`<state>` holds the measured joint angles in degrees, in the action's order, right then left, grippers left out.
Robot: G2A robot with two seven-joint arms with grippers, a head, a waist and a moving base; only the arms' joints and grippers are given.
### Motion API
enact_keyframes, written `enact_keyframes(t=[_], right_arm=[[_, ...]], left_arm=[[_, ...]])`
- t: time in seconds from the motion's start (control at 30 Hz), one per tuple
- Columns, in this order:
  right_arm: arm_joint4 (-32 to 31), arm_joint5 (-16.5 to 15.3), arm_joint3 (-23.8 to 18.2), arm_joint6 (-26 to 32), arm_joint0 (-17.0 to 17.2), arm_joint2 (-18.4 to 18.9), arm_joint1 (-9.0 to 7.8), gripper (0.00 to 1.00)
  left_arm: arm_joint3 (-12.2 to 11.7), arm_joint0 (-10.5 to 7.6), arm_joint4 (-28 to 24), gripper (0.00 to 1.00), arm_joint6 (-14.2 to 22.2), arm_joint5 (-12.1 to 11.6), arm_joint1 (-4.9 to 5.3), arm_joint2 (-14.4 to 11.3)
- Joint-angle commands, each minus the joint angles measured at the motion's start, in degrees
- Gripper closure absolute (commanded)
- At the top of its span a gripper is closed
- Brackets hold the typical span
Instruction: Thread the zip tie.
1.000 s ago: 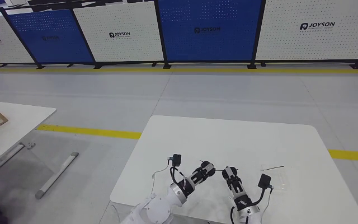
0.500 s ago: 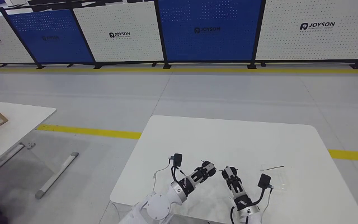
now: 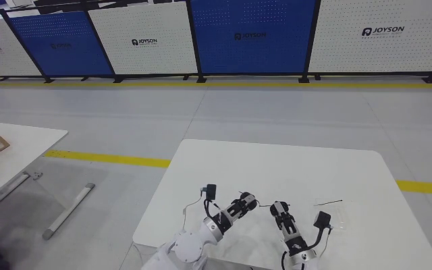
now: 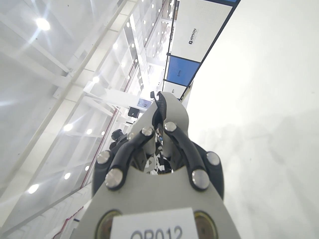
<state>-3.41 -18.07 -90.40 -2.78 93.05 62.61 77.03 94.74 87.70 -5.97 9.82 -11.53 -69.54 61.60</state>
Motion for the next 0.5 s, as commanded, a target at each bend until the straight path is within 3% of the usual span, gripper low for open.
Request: enact_keyframes(t=[0.0, 0.13, 0.17, 0.3, 0.47], right_arm=[[-0.4, 0.2, -0.2, -0.4, 0.2, 0.0, 0.03, 1.0], [-1.0, 0.4, -0.5, -1.4, 0.4, 0.1, 0.11, 1.0], [-1.4, 0.6, -0.5, -1.9, 0.5, 0.1, 0.15, 1.0], [-3.1, 1.9, -1.0, -3.9, 0.8, 0.0, 0.29, 1.0], [-4.5, 3.9, -1.3, -4.5, 0.5, -0.5, 0.49, 1.0]], left_arm=[[0.1, 0.08, 0.2, 1.0, 0.0, 0.1, 0.04, 0.1], [0.3, 0.24, 1.5, 1.0, -0.7, 0.9, 0.11, 0.1], [0.4, 0.25, 2.5, 0.9, -1.6, 1.4, 0.1, 0.1], [0.4, 0.26, 5.1, 0.75, -3.9, 2.3, -0.01, -0.5], [0.7, 0.37, 7.9, 0.67, -5.9, 2.9, -0.14, -1.5]])
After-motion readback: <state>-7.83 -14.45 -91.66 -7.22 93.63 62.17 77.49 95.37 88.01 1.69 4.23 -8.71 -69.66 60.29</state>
